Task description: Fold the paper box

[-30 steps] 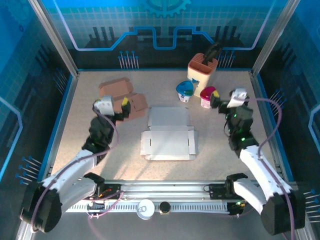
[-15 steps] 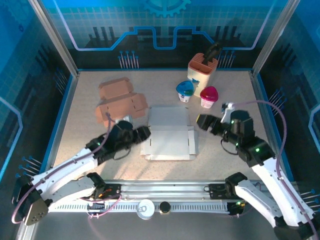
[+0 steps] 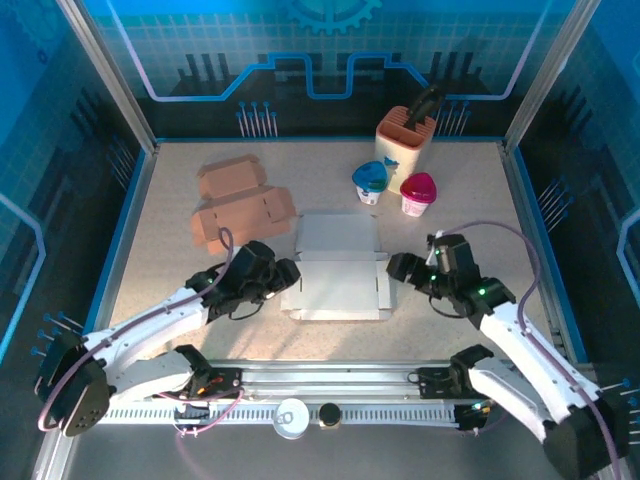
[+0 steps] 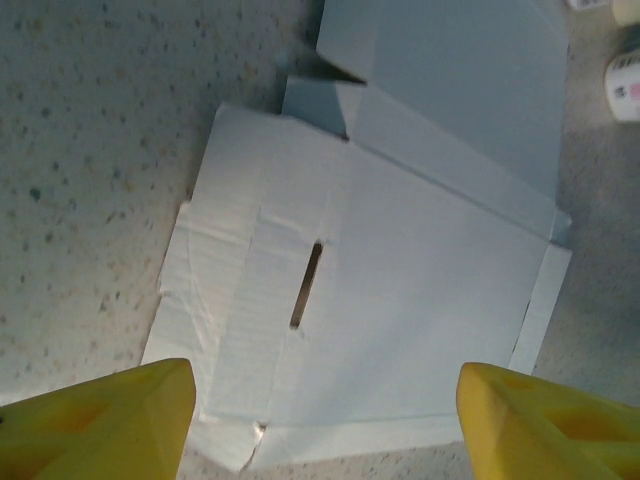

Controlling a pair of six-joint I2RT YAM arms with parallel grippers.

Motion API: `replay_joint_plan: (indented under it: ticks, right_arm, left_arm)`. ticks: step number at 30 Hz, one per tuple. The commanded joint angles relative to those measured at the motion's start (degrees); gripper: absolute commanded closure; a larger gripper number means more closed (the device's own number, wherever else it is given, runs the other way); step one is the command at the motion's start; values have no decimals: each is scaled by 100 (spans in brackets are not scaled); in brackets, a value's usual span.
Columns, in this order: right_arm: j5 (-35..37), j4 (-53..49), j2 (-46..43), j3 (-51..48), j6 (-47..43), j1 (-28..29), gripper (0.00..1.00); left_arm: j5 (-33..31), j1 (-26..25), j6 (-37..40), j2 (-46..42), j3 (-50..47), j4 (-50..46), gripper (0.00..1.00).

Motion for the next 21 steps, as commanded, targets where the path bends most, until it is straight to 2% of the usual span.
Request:
replay_joint_plan:
  ticks: [1,3,5,8,21]
  right_arm:
    - [-1386,903,539,-220,-920,-925,24]
    - [-1840,1283,1061,-181,-1174,-1259,25]
    - [-2067,1541,1555,-68,-1365,-1302,26]
    - [-2312,1901,2262,74,-1496,-1274,27]
    - [-2044,2285,3546,286,-1809,-1054,25]
  left_arm:
    - [676,329,524,262,-10,545,34]
    - [901,486,635,508,-2,852,37]
    - [1069,591,706,765,7,1108,41]
    - [1242,755,715,1159,11,1406,41]
    - [1396,873,849,2204,92,2027,47]
